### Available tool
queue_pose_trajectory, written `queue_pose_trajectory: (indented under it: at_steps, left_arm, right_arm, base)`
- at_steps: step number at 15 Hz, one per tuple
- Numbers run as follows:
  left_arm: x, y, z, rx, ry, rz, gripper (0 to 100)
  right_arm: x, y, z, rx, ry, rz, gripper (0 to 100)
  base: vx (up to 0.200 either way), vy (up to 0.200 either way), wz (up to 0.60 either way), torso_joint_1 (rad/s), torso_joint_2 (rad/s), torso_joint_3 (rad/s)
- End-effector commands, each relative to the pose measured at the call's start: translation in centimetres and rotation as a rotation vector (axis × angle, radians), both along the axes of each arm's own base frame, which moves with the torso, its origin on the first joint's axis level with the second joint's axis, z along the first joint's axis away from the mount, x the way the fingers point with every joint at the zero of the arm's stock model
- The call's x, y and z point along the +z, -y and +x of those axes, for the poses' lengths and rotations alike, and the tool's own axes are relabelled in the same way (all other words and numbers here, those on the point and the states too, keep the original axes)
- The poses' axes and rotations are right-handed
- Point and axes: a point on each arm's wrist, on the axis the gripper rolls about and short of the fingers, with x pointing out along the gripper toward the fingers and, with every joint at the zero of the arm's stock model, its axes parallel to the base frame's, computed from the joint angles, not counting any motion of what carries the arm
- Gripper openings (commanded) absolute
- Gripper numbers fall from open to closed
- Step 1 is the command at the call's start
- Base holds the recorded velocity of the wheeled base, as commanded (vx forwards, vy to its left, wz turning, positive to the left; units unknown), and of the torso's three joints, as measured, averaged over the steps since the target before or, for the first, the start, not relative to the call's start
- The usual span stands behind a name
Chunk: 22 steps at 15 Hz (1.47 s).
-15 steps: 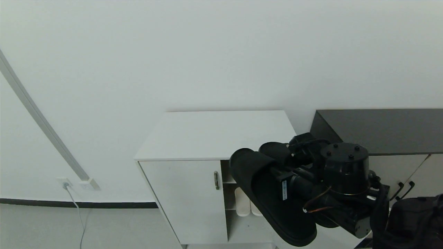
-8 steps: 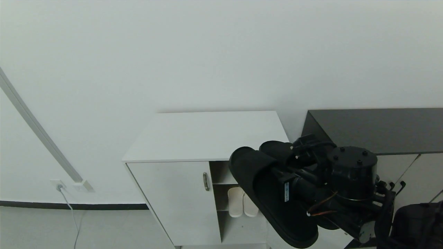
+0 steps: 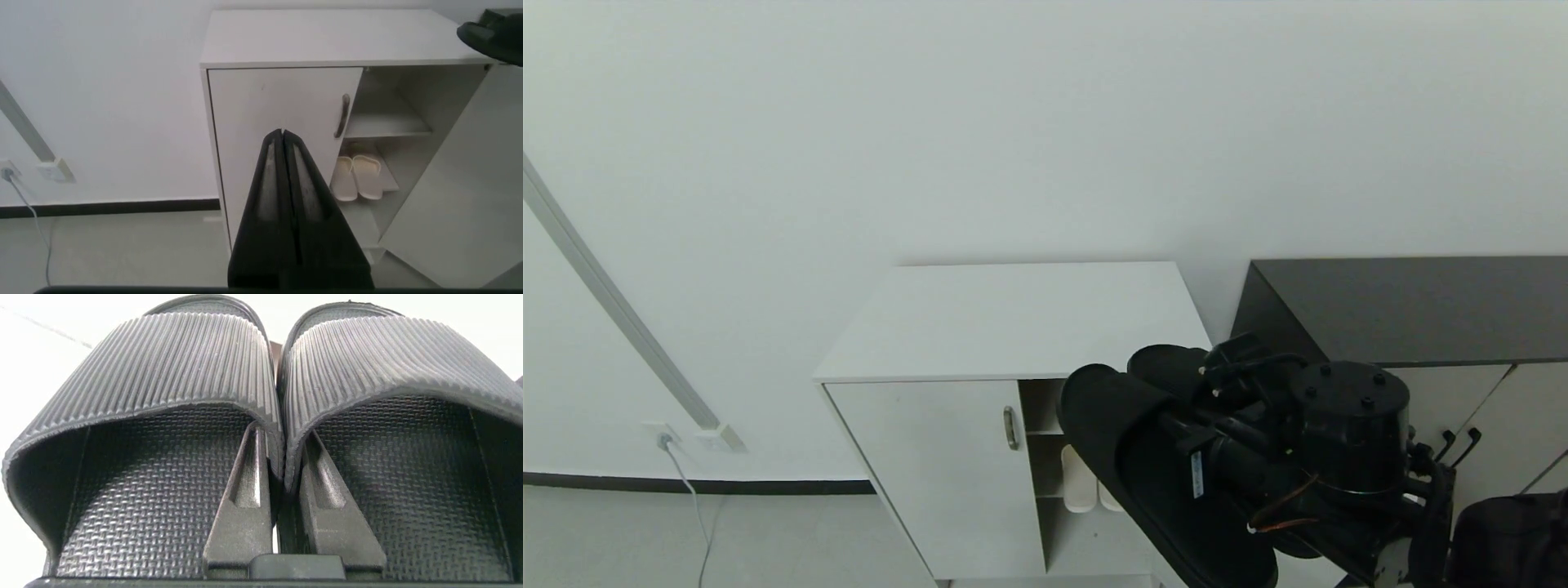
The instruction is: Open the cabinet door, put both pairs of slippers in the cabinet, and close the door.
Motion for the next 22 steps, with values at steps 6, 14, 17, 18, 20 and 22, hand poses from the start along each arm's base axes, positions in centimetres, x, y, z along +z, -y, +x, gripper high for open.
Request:
queue_pose_trajectory:
  at_steps: [6, 14, 17, 18, 20, 22]
  left_arm:
    - [0.01, 0.00, 0.01, 0.001, -0.001, 0.000, 0]
    - [0.01, 0.00, 0.01, 0.001, -0.001, 0.000, 0]
    - [0.01, 0.00, 0.01, 0.001, -0.001, 0.000, 0]
    - [0.01, 0.00, 0.01, 0.001, -0.001, 0.000, 0]
    - [0.01, 0.00, 0.01, 0.001, -0.001, 0.000, 0]
    - [0.01, 0.00, 0.01, 0.001, -0.001, 0.000, 0]
  right_arm:
    - [-0.23, -0.07, -0.26, 0.012, 0.004, -0.015, 0]
    - [-0.42, -0.08, -0.38, 0.016, -0.002, -0.021, 0]
    - [-0.51, -0.20, -0.40, 0.018, -0.002, -0.021, 0]
    - [-0.51, -0.20, -0.40, 0.018, -0.002, -0.021, 0]
    - [-0.59, -0.22, -0.43, 0.019, -0.004, -0.023, 0]
    - [-0.66, -0.22, -0.50, 0.021, -0.006, -0.025, 0]
  base:
    - [-0.100, 0.000, 0.00, 0.000, 0.00, 0.000]
    - [0.000, 0.000, 0.00, -0.011, 0.02, 0.010]
    - [0.000, 0.000, 0.00, -0.145, 0.33, 0.178]
    - [0.000, 0.000, 0.00, -0.154, 0.35, 0.188]
    - [0.000, 0.000, 0.00, -0.164, 0.37, 0.208]
    - [0.000, 0.000, 0.00, -0.168, 0.38, 0.222]
